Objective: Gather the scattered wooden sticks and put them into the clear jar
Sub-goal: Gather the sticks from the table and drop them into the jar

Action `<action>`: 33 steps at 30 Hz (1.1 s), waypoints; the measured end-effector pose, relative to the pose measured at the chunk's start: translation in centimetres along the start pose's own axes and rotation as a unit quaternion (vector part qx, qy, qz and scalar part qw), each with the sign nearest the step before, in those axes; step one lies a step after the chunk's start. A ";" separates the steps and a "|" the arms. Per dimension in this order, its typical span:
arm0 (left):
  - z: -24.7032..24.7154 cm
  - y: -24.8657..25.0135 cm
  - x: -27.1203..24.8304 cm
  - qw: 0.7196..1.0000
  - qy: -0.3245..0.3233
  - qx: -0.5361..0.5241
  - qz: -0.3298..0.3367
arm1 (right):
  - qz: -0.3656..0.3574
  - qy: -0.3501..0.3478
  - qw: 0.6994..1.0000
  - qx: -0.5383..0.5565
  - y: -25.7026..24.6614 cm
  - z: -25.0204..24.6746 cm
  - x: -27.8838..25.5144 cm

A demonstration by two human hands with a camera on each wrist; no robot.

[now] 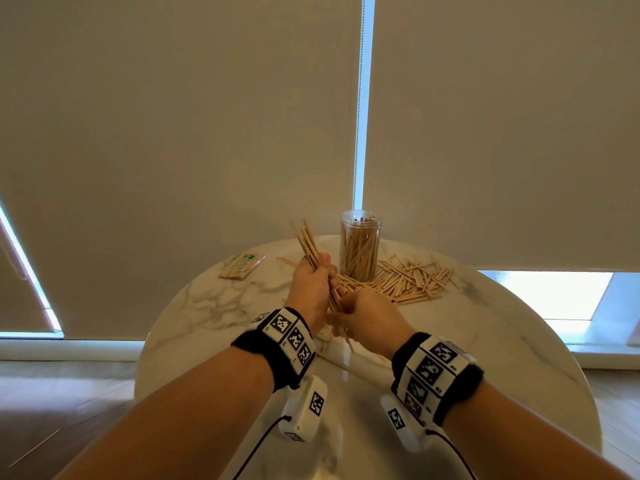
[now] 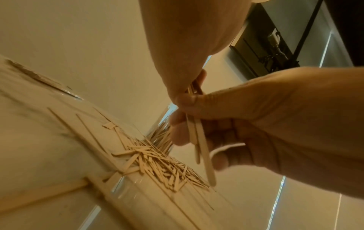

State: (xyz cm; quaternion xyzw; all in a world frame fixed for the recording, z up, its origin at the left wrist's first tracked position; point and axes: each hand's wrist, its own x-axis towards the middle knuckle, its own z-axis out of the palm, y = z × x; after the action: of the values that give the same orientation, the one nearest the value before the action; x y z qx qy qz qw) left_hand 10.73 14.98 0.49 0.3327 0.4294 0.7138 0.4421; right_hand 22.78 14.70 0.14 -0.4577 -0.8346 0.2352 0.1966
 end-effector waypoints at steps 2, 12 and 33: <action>0.1 0.2 0.2 1.000 0.000 -0.001 0.021 | 0.025 -0.041 0.999 -0.007 0.1 0.1 -0.1; -0.4 0.3 -0.5 0.993 -0.070 0.093 0.013 | 0.068 -0.119 0.991 0.005 0.1 -1.3 -0.1; 0.0 -0.4 -3.0 0.933 -0.239 0.264 -0.046 | -0.071 0.017 0.995 0.061 -2.1 -7.6 2.5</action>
State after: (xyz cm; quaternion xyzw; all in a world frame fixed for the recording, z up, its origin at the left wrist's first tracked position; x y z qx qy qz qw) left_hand 12.01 12.31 -0.12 0.5784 0.4986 0.4530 0.4600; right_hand 24.28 17.45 7.77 -0.3880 -0.8457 0.2633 0.2547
